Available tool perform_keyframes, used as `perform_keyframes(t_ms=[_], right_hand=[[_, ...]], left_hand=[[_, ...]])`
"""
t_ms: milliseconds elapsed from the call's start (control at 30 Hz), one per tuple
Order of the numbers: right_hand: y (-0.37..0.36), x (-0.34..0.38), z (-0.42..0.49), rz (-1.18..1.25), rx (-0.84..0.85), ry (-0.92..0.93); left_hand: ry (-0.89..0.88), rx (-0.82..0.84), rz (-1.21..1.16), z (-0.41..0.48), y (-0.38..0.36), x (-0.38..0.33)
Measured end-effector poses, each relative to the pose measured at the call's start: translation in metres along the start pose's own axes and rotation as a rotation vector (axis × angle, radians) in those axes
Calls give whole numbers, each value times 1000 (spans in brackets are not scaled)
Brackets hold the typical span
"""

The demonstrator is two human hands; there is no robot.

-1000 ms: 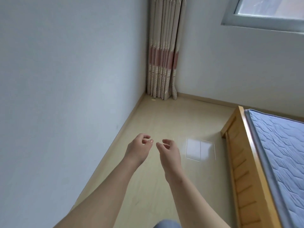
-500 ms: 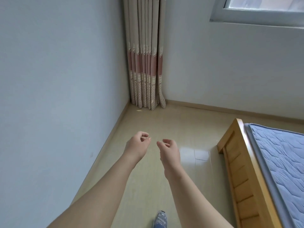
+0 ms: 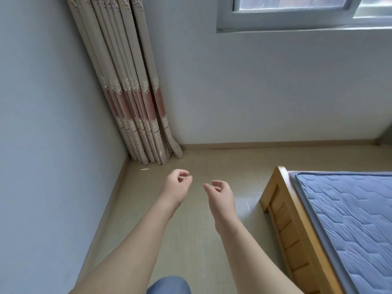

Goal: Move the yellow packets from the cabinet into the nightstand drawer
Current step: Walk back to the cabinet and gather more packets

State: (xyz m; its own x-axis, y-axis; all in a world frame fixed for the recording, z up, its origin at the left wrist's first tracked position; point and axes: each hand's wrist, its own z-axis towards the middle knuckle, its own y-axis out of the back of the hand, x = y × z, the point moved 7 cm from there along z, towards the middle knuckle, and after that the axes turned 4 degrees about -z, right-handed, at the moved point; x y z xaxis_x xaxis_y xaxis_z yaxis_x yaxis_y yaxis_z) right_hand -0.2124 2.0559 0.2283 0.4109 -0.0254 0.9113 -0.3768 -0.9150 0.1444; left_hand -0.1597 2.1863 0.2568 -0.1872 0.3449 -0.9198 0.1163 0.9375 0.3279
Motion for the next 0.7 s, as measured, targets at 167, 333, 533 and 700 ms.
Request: perform_keyframes(t_ms=[167, 333, 533, 700], right_hand=[[24, 26, 83, 44, -77, 2], [32, 69, 200, 86, -143, 8], [70, 143, 349, 148, -279, -23], [130, 162, 443, 199, -422, -91]], left_hand=[[-34, 94, 5, 88, -57, -27], [-91, 170, 22, 207, -106, -66], [-135, 267, 70, 366, -172, -149], [-143, 410, 101, 451, -266, -200]])
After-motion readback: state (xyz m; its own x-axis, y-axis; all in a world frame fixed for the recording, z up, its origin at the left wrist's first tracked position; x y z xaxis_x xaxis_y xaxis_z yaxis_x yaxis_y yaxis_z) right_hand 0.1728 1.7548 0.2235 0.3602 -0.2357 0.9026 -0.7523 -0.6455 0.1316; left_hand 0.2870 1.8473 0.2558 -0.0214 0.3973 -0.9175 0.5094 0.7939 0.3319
